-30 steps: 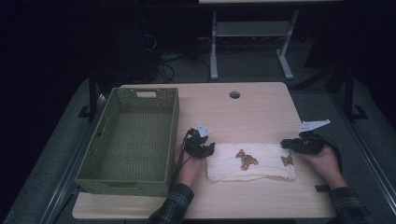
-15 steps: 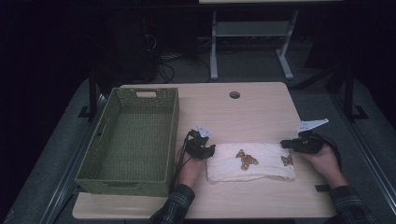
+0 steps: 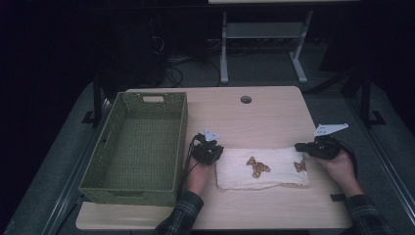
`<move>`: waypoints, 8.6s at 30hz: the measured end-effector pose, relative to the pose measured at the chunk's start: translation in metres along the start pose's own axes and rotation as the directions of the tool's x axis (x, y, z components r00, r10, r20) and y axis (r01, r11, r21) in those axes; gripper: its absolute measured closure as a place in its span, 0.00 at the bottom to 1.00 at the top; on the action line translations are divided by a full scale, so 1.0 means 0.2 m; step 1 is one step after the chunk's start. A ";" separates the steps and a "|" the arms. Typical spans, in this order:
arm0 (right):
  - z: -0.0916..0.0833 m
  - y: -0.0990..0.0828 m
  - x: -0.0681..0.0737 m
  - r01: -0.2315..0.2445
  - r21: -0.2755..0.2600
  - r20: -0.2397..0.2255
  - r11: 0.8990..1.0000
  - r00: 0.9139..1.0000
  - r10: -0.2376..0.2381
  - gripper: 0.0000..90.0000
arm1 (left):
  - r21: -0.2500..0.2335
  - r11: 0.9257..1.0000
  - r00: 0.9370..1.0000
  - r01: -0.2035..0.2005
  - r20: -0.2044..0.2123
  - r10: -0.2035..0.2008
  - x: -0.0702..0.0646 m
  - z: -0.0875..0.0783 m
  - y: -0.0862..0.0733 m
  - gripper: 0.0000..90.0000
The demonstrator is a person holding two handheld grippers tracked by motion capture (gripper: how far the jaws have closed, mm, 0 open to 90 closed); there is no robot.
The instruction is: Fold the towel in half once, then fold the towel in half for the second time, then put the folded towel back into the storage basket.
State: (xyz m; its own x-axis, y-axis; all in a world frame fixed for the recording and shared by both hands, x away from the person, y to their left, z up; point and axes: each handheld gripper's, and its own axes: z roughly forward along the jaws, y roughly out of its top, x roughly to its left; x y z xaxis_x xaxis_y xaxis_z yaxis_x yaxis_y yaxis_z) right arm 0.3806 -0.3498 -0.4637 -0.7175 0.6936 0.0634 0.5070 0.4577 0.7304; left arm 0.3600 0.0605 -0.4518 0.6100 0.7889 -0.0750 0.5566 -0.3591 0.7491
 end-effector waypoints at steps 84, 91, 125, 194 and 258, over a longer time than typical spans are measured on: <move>-0.21 -0.22 0.34 0.084 0.039 -0.120 0.996 0.990 -0.079 0.99 | 0.083 0.978 0.973 -0.189 0.153 0.175 -0.28 -0.19 -0.20 0.88; -0.19 -0.24 0.35 0.079 0.073 -0.116 0.994 0.991 -0.070 1.00 | 0.114 0.968 0.969 -0.221 0.138 0.205 -0.26 -0.15 -0.22 0.90; -0.08 -0.12 0.22 0.062 0.072 -0.086 0.995 0.995 -0.056 1.00 | 0.023 0.983 0.974 -0.180 0.143 0.175 -0.20 -0.22 -0.17 0.50; 0.10 0.16 0.05 0.011 -0.060 -0.027 0.998 1.000 -0.013 0.43 | 0.092 0.927 0.853 -0.365 0.431 0.293 -0.55 -0.01 -0.13 0.97; 0.03 0.13 0.08 0.057 -0.091 -0.112 0.994 0.991 -0.067 0.38 | -0.003 0.811 0.668 -0.584 0.565 0.484 -0.63 0.25 0.10 0.86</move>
State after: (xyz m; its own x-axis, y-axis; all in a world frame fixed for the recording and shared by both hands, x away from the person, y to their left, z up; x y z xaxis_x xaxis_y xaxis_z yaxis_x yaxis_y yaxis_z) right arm 0.3865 -0.3232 -0.4478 -0.7989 0.5946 0.0905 0.4199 0.4437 0.7917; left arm 0.3228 -0.0709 -0.4608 0.9956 0.0719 -0.0595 0.0933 -0.7508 0.6539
